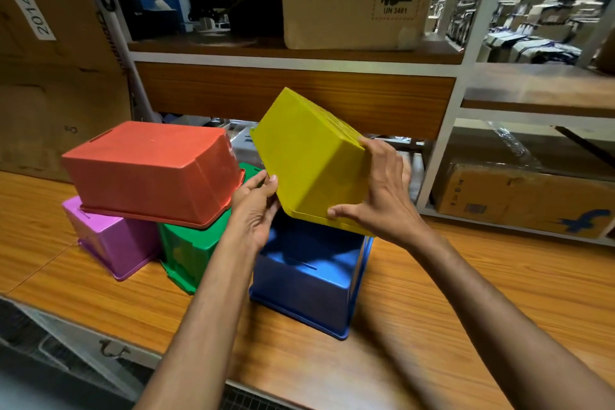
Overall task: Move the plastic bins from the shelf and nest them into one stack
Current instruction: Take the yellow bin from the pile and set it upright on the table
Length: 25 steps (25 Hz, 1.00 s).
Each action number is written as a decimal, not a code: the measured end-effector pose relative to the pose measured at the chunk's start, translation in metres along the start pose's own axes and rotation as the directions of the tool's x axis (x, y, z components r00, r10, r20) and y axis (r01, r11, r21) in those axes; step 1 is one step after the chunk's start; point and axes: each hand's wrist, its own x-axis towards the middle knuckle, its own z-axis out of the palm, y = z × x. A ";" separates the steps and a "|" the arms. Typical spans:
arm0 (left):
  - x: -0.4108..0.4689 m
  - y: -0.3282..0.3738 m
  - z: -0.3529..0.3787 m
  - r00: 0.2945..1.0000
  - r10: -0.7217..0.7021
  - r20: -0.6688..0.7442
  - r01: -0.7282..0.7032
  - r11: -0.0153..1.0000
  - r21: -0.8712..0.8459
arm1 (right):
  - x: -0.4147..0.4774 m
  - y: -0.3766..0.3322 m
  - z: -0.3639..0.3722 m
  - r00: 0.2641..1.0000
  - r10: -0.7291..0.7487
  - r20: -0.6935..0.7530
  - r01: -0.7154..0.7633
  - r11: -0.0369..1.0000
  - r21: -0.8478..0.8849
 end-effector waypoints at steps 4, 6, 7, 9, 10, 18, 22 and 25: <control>-0.009 0.015 0.018 0.994 0.014 0.109 -0.006 0.998 -0.069 | 0.005 -0.003 -0.010 1.000 -0.029 -0.003 0.029 0.999 0.014; -0.012 0.023 0.028 0.989 0.027 0.145 -0.015 0.996 -0.086 | -0.001 -0.002 -0.010 0.998 0.007 -0.055 -0.006 1.000 0.029; -0.014 0.026 0.032 0.988 0.029 0.154 -0.019 0.997 -0.070 | -0.005 -0.003 -0.010 0.997 0.029 -0.069 -0.026 0.999 0.047; -0.020 0.029 0.042 0.984 0.029 0.173 -0.017 0.998 -0.065 | -0.011 -0.006 -0.010 0.996 0.073 -0.055 -0.068 0.994 0.083; -0.022 0.029 0.047 0.983 0.027 0.182 -0.015 0.998 -0.069 | -0.012 -0.008 -0.010 0.995 0.086 -0.049 -0.082 0.993 0.079; -0.013 0.031 0.061 0.947 0.118 0.298 -0.136 0.990 0.040 | -0.012 -0.013 -0.015 0.953 0.194 -0.233 -0.155 0.972 0.175; -0.005 0.018 0.056 0.955 0.183 0.235 -0.224 0.961 0.162 | -0.007 -0.015 -0.032 0.852 0.402 -0.336 -0.238 0.869 0.434; -0.001 -0.002 0.048 0.984 0.142 0.105 -0.166 0.947 0.276 | -0.008 -0.014 -0.039 0.799 0.500 -0.333 -0.253 0.783 0.568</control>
